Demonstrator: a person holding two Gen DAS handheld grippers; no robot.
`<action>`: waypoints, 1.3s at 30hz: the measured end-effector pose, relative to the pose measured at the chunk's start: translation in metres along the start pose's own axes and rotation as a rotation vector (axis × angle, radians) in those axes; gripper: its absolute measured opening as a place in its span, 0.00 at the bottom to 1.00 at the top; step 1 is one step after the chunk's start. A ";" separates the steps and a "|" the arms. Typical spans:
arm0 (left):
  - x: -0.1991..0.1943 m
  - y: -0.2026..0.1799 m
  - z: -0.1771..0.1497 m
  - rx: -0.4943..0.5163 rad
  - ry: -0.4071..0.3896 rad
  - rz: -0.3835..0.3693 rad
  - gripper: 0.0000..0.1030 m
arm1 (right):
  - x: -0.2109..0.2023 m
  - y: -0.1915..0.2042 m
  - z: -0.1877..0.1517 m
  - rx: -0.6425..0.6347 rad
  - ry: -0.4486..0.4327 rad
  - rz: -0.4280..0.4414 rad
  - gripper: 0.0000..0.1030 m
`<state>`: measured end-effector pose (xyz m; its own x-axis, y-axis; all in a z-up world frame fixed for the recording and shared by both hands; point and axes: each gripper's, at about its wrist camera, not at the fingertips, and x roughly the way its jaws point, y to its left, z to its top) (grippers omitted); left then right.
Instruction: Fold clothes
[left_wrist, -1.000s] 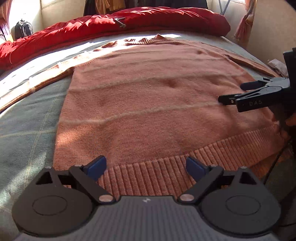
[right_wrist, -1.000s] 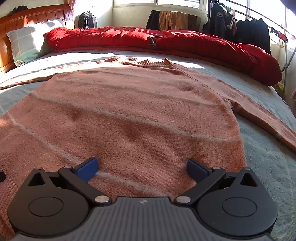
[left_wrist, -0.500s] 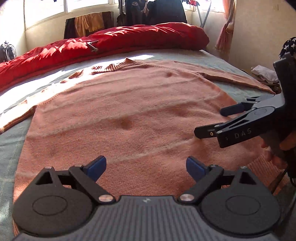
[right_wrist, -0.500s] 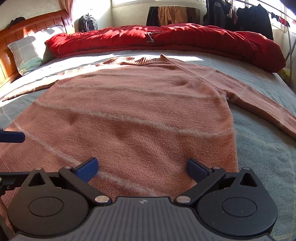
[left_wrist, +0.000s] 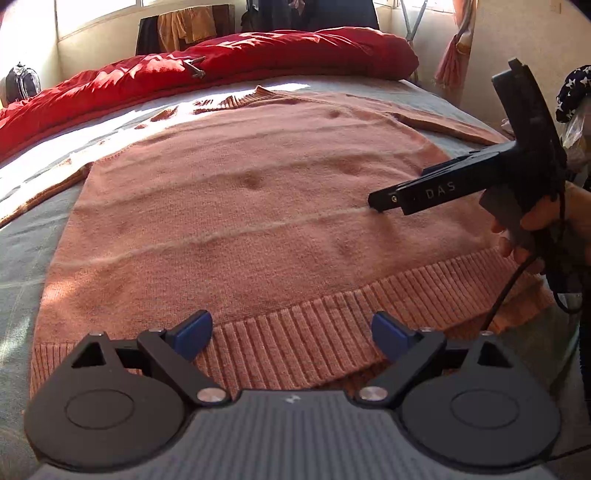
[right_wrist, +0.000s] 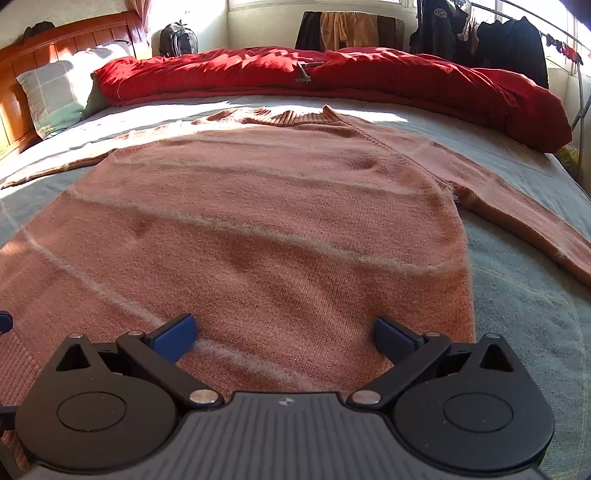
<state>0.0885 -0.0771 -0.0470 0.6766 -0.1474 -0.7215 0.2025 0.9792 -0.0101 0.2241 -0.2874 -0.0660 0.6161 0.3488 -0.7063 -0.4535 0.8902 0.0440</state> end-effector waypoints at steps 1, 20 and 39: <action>-0.001 0.002 0.001 -0.003 -0.015 0.010 0.91 | 0.001 0.001 0.000 0.001 0.000 -0.003 1.00; -0.005 0.027 0.010 -0.085 -0.034 0.085 0.95 | 0.001 0.005 -0.003 -0.012 -0.011 -0.027 1.00; -0.012 0.085 0.019 -0.224 0.022 0.068 0.95 | 0.002 0.007 -0.003 -0.018 -0.015 -0.041 1.00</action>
<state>0.1109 0.0048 -0.0267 0.6674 -0.0789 -0.7405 -0.0074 0.9936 -0.1126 0.2197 -0.2811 -0.0695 0.6440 0.3167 -0.6964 -0.4392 0.8984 0.0024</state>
